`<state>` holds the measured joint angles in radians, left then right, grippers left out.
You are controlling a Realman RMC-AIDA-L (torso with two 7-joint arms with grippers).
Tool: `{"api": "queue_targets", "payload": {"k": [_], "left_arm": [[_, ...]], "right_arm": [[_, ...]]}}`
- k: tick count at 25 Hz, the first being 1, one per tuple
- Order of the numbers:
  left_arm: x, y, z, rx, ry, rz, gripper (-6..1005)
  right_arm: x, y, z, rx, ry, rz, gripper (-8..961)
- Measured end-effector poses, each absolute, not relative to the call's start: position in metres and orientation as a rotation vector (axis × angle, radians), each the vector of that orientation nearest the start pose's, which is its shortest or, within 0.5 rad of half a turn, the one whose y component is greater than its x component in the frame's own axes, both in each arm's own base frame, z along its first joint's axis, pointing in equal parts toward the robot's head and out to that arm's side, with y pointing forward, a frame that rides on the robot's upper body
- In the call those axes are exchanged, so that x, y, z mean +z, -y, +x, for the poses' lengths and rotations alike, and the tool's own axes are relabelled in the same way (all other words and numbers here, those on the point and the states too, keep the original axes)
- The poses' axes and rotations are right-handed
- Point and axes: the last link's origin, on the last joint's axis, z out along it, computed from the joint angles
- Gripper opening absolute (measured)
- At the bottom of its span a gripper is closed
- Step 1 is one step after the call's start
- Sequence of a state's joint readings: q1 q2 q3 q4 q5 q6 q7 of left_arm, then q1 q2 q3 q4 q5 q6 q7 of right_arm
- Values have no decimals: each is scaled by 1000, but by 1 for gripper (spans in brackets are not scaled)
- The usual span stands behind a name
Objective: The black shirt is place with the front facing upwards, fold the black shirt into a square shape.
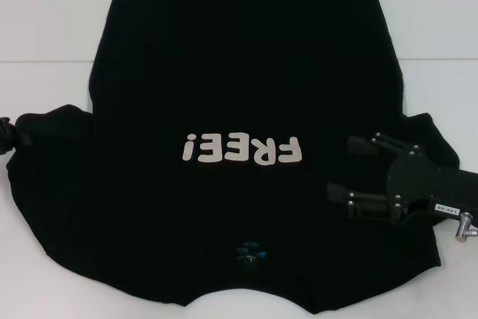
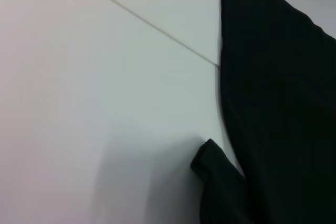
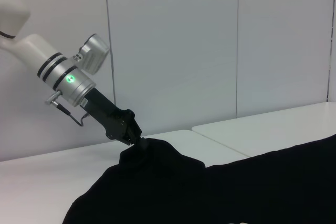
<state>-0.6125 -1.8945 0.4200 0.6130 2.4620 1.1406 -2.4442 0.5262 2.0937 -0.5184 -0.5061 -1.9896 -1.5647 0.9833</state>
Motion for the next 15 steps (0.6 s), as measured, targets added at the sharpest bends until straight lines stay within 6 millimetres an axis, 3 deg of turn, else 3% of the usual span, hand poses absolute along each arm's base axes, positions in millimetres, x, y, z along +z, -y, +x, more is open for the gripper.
{"api": "queue_targets", "payload": {"k": [9, 15], "left_arm": [[101, -387, -356, -437, 1784, -1731, 0], [101, -392, -339, -460, 1784, -1804, 0]], "right_arm": [[-12, -319, 273, 798, -320, -2605, 939], [-13, -318, 273, 802, -326, -2605, 938]]}}
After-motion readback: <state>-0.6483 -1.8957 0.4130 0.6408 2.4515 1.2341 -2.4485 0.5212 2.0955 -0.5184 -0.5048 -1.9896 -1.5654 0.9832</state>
